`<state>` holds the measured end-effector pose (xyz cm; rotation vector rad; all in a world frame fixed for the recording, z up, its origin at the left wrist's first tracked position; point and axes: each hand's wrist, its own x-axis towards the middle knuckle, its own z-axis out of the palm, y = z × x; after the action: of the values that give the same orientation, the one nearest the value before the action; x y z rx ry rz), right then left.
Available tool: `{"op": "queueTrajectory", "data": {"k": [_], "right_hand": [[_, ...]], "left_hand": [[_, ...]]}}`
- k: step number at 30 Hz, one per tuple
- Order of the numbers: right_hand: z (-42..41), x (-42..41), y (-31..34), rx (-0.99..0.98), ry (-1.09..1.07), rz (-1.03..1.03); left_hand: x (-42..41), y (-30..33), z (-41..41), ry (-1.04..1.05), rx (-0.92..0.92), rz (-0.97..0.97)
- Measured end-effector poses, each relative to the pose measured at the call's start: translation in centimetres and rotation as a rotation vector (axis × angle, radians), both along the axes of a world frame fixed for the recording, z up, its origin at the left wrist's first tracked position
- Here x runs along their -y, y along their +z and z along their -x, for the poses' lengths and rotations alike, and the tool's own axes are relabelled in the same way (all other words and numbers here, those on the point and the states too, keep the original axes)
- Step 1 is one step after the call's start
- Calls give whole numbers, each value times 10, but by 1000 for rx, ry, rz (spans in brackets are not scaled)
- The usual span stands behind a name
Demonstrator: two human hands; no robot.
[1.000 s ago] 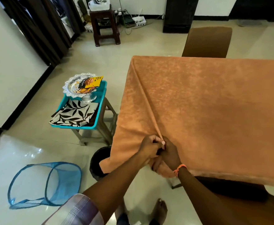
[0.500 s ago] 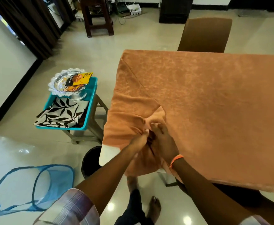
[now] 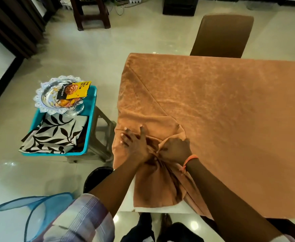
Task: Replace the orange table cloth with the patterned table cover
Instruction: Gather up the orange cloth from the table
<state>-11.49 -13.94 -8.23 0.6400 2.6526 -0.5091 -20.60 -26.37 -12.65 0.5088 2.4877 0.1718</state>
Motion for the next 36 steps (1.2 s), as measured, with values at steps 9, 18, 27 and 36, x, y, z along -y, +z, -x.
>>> {"op": "queueTrajectory", "data": {"k": [9,18,27,36], "right_hand": [[153,-63,-35,-145,-125,-58],[206,-73,-72,-154,112,-279],[90,-64,-31,44,314,-289],[55,-86,-15,146,277,-37]], "left_hand": [[-11,-14,27,-148,43,98],[-16,-13,32,-108,33,73],[-13,-10,23,-43,-109,-28],[-31,-2,10,-268,-132,-57]]}}
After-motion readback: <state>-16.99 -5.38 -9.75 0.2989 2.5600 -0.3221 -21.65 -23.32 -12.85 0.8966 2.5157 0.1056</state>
